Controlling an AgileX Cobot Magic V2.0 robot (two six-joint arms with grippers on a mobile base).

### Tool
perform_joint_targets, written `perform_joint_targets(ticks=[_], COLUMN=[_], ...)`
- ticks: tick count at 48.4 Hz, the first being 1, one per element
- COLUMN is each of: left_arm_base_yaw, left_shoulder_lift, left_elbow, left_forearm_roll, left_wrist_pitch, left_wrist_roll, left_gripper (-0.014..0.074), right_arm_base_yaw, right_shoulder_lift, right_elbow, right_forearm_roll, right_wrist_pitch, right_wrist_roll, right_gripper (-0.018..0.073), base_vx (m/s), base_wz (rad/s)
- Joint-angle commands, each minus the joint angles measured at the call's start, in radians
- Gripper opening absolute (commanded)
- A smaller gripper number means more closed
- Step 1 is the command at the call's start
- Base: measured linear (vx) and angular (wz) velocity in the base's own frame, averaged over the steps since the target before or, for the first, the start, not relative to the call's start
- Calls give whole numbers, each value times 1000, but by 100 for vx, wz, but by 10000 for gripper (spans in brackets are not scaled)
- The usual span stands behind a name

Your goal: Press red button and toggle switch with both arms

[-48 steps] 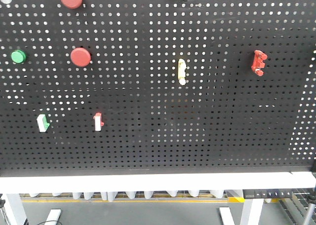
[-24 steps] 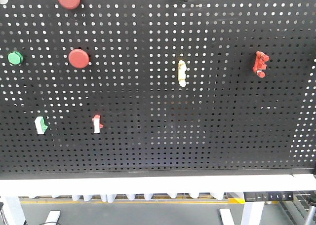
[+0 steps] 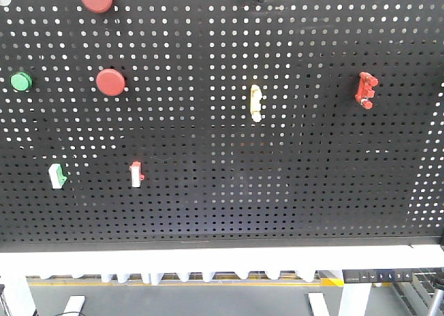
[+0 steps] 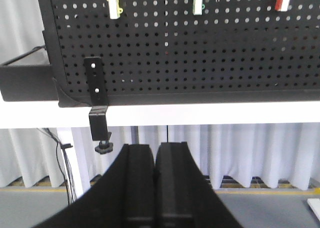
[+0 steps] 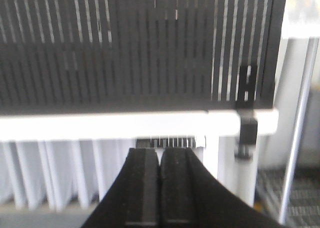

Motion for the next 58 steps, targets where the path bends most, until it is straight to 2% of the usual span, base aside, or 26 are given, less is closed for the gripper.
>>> perform_joint_targets(ticks=[1,8,15,19,26,30,35,45,49,53,58], left_arm_base_yaw=[-4,-4,-4,-4,-4,-4,-4,-4,-6,-21,-80], left_shoulder_lift=[-15,-15,-15,-12,46,115,237,526,629,723,847], left_elbow=[26,26,-12,-94,-289,-399,-549,-759,-832,-893,-1009], left_forearm_roll=[-7,-8,-9,-6,-6,-6,-6,-6,-6,15,110], left_wrist_pitch=[-117,-203,-333,-308,-252,-244,-244,-260,-305,-360,-411], left_wrist_roll=[-4,-4,-31,-30,-30,-30,-30,-30,-30,-30,-31], left_gripper=[2,2,2,2,2,2,2,2,2,2,2], right_arm_base_yaw=[-7,-7,-7,-7,-7,-7,-7,-7,-6,-6,-6], right_shoulder_lift=[-11,-11,16,77,237,336,472,670,728,768,806], right_elbow=[3,-2,-97,-206,-396,-492,-580,-666,-711,-750,-800], right_forearm_roll=[-8,-6,-8,-17,-17,-17,-11,-17,-17,-60,-120], right_wrist_pitch=[-180,-275,-212,-165,-169,-208,-333,-545,-551,-547,-537], right_wrist_roll=[-4,11,60,45,43,42,31,54,54,54,56], right_gripper=[0,0,0,0,0,0,0,0,0,0,0], base_vx=[0,0,0,0,0,0,0,0,0,0,0], base_wz=[0,0,0,0,0,0,0,0,0,0,0])
